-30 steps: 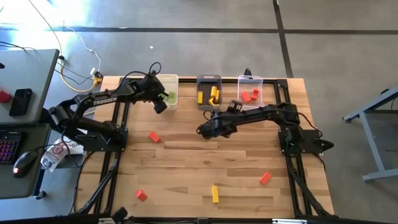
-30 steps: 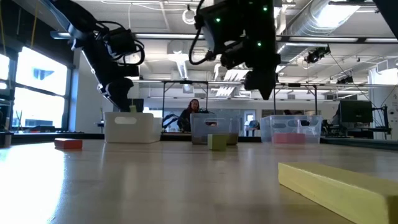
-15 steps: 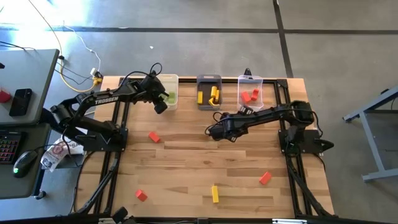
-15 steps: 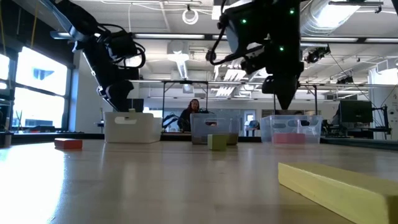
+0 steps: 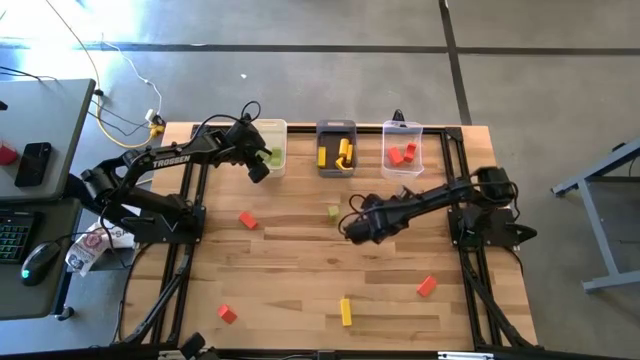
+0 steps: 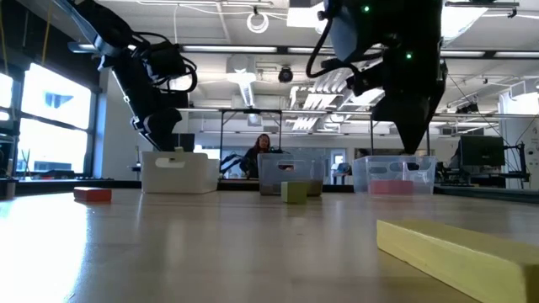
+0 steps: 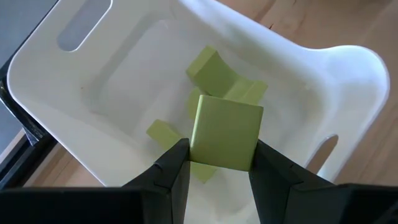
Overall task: Sort & place blocks by color
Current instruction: Put the green block into the white bin, then put the orange block into the transparent bin
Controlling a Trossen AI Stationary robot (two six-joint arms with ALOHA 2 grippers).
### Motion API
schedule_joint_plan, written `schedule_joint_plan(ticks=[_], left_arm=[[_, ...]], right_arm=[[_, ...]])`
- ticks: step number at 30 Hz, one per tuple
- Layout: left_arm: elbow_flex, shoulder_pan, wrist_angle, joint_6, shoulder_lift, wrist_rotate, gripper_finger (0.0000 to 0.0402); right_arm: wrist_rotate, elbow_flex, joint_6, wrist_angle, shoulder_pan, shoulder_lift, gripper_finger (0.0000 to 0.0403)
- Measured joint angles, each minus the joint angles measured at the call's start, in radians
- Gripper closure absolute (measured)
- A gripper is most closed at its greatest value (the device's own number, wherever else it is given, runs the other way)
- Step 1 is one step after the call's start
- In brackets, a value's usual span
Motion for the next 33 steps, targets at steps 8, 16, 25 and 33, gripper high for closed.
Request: schedule_joint_plan(ticks=[8, 16, 25, 33], left_arm=[[0.000, 0.000, 0.000, 0.000, 0.000, -0.005, 0.0289], [0.000, 0.000, 0.002, -0.007, 0.000, -0.006, 0.0283], [0.000, 0.000, 0.004, -0.023, 0.000, -0.008, 0.0220], [0.098, -0.001, -0.099, -0.036, 0.000, 0.024, 0.0195]], right_arm=[[-0.016, 0.000, 0.121, 0.014, 0.049, 0.000, 0.0235], [-0.025, 0.000, 0.164, 0.036, 0.058, 0.000, 0.0235], [-0.031, 0.000, 0.164, 0.072, 0.058, 0.000, 0.0235], [-0.118, 0.000, 0.167, 0.107, 0.059, 0.000, 0.0235]])
